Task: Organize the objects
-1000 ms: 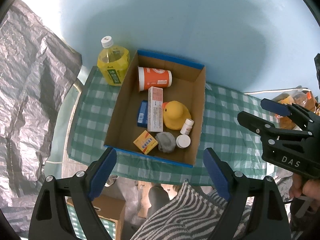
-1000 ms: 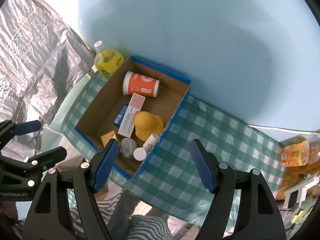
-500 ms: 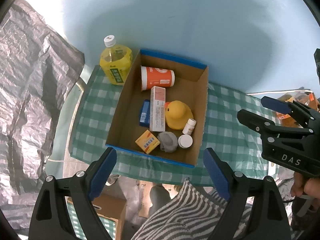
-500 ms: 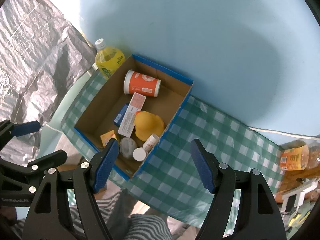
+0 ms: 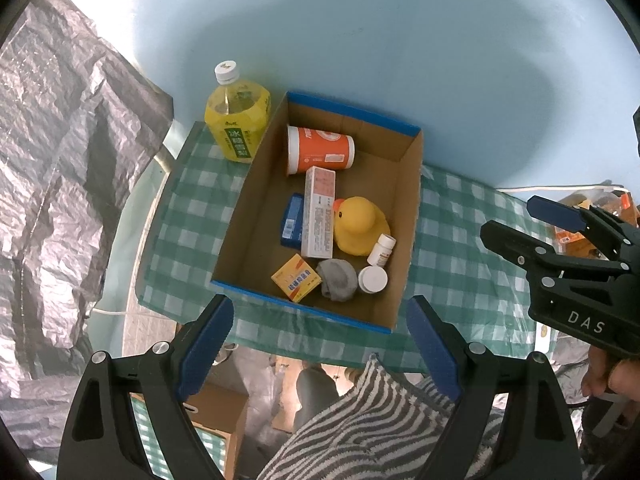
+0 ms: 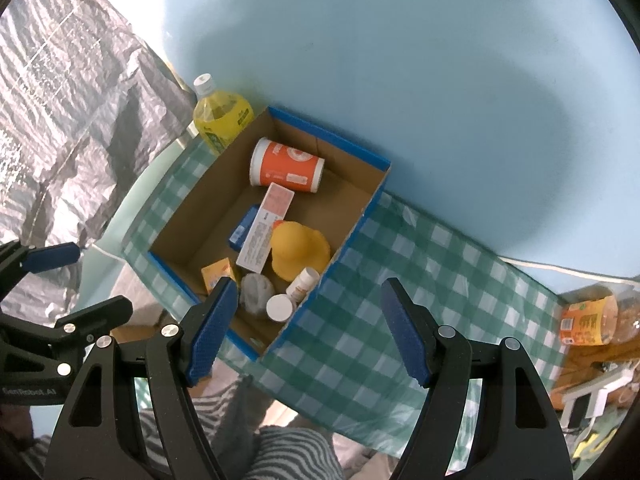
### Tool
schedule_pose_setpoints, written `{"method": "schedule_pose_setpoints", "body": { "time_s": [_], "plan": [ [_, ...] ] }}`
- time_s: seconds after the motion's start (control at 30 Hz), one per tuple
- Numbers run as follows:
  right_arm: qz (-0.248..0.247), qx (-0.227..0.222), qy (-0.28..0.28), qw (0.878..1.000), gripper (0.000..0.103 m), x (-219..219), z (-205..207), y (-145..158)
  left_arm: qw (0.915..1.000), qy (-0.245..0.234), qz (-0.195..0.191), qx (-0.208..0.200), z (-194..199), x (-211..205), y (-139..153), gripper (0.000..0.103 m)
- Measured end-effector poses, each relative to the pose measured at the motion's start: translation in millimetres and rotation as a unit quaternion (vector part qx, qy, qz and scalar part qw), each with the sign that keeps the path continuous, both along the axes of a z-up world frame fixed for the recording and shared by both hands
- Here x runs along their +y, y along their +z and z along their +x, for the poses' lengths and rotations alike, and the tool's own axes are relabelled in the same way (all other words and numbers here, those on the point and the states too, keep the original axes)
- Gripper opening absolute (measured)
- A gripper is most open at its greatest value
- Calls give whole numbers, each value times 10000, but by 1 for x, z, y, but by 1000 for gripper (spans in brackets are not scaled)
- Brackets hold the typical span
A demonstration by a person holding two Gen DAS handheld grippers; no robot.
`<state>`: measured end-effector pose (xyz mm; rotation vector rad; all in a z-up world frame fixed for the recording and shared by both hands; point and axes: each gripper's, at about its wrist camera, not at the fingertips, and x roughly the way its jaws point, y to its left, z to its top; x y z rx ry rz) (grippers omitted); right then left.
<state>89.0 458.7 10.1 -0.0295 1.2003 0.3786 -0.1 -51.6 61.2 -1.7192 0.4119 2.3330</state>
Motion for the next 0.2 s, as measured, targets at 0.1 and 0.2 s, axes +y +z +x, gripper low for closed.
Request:
{"method": "schedule_pose_setpoints", "body": {
  "time_s": [0.1,0.2],
  "plan": [
    [-7,9,-8,10000,73,-1,-1,-1,10000,-8,-28,6,0,0,0,89],
    [-1,18,-28,10000,73,-3,-2,-2,10000,-41,-6,-7,0,1,0,89]
  ]
}}
